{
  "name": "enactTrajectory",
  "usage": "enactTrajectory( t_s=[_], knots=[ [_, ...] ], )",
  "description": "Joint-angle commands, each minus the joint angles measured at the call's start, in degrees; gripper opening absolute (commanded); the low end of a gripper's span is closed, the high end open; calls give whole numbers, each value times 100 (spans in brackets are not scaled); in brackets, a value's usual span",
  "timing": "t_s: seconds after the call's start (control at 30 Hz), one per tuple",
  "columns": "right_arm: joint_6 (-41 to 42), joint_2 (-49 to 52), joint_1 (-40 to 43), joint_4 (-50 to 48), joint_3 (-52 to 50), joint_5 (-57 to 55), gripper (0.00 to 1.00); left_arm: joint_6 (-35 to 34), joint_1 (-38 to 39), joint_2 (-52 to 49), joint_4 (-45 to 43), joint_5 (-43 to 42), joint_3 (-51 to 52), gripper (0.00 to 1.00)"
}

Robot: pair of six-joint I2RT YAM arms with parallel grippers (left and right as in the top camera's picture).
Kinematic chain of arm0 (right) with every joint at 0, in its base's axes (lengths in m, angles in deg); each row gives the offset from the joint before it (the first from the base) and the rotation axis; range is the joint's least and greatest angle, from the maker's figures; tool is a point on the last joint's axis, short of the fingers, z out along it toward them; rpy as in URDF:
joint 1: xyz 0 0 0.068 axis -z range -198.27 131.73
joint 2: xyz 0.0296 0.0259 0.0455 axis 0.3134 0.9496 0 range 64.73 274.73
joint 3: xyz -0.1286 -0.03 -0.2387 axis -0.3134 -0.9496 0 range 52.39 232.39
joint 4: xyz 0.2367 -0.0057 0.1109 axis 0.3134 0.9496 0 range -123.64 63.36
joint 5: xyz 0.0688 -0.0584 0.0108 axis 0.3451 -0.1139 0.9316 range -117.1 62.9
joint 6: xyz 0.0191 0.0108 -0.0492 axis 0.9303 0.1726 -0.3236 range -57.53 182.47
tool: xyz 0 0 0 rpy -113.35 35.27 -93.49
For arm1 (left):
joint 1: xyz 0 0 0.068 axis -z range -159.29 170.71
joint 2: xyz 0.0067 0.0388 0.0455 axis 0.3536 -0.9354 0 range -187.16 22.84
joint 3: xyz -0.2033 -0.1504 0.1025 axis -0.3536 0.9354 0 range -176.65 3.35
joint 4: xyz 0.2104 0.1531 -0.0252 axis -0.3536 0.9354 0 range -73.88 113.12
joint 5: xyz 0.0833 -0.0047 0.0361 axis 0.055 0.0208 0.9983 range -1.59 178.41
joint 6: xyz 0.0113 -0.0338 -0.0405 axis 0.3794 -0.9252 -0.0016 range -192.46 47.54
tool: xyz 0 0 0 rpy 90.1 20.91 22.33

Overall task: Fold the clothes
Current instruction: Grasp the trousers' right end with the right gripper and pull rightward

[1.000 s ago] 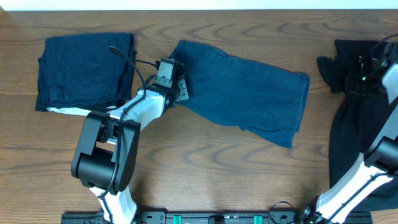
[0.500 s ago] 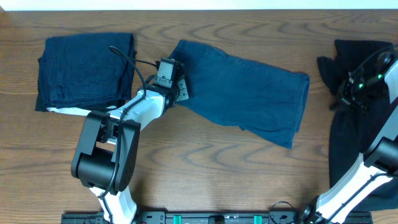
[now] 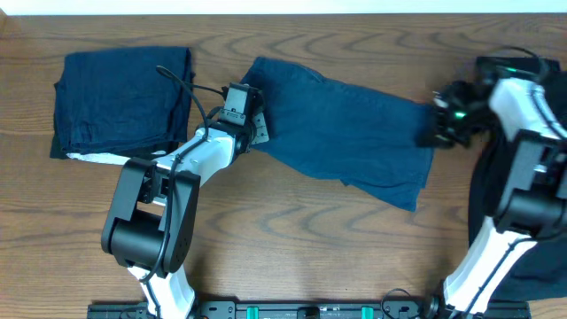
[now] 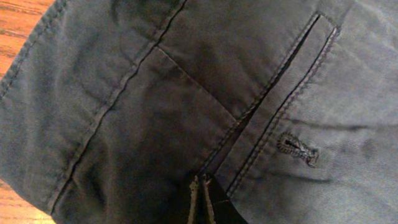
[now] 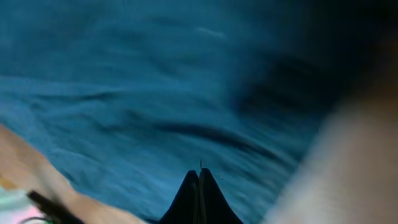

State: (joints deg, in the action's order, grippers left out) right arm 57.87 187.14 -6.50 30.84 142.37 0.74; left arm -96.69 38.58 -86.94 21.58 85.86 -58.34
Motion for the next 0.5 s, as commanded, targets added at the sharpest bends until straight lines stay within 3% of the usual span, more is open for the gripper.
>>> enactTrajectory(
  t_s=[0.0,0.27,0.47],
  knots=[
    [151,-13,-566,-243,-201,-195,1,-28,42,37,138,175,70,7],
    [1569,-13,-1482,-872,-636,-3001,1,-227,48,37,267,92,70,7],
    [1639,-13,-1528,-1237,-826,-3062,1,-225,48,37,588,-400,70,7]
  ],
)
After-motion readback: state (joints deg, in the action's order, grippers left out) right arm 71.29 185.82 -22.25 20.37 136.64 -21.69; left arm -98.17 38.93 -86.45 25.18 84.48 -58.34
